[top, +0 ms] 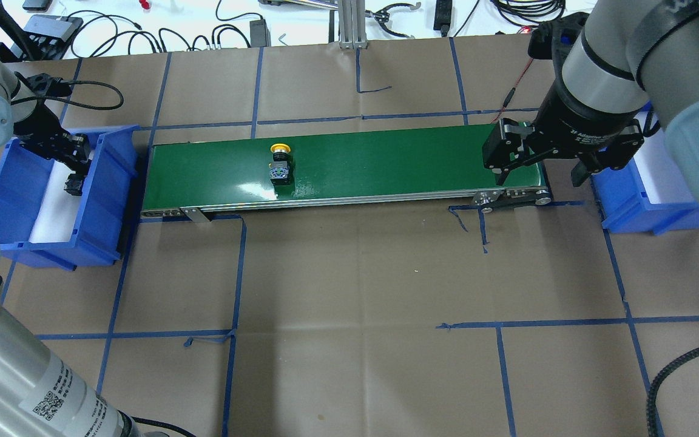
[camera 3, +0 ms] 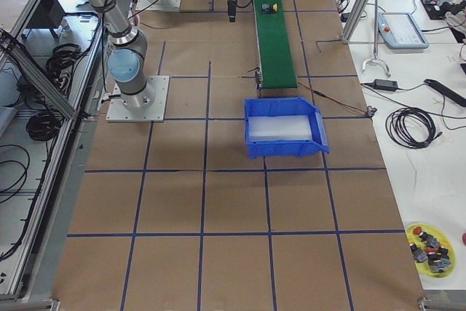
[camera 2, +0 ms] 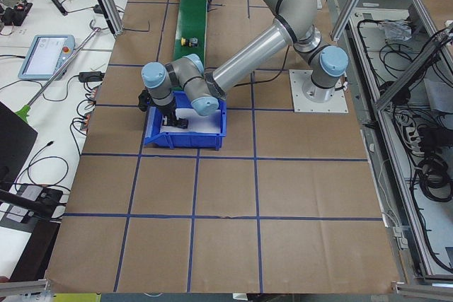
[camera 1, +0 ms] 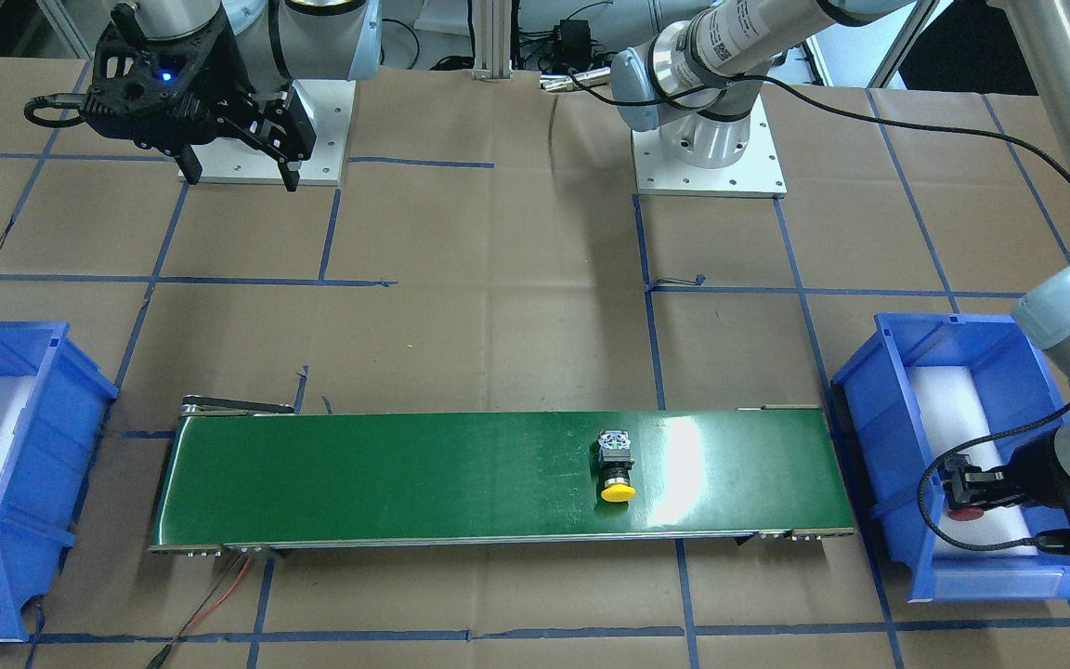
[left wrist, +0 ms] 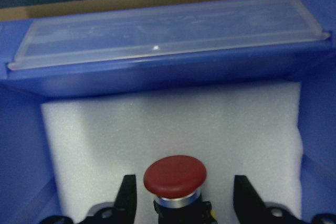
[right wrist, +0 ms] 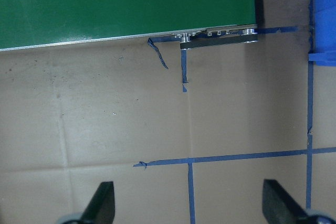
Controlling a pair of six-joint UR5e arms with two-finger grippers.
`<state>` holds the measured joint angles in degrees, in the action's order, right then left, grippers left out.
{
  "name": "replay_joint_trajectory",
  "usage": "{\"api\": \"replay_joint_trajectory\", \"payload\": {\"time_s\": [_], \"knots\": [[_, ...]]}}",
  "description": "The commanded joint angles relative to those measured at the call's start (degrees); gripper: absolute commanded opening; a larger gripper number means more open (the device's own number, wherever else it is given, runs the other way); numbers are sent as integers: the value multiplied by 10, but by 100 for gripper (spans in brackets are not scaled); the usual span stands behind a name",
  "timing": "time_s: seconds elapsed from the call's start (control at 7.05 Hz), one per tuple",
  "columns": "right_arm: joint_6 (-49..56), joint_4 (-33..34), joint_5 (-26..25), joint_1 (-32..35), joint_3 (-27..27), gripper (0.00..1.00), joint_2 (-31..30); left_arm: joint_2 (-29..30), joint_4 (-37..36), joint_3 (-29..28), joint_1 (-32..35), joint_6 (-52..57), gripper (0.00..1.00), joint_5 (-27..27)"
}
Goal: Transport two buttons from left to right
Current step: 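Lower the left gripper and grasp the red-capped button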
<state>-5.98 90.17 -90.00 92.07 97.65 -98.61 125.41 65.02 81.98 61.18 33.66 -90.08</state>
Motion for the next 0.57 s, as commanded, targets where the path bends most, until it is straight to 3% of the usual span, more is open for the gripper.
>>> {"api": "replay_joint_trajectory", "payload": {"time_s": [0.0,0.43], "knots": [[0,0,0,0,0,100,0,-6,14,-9,1,0,6,0],[0,0,0,0,0,100,1,-22,27,-16,1,0,0,-1]]}}
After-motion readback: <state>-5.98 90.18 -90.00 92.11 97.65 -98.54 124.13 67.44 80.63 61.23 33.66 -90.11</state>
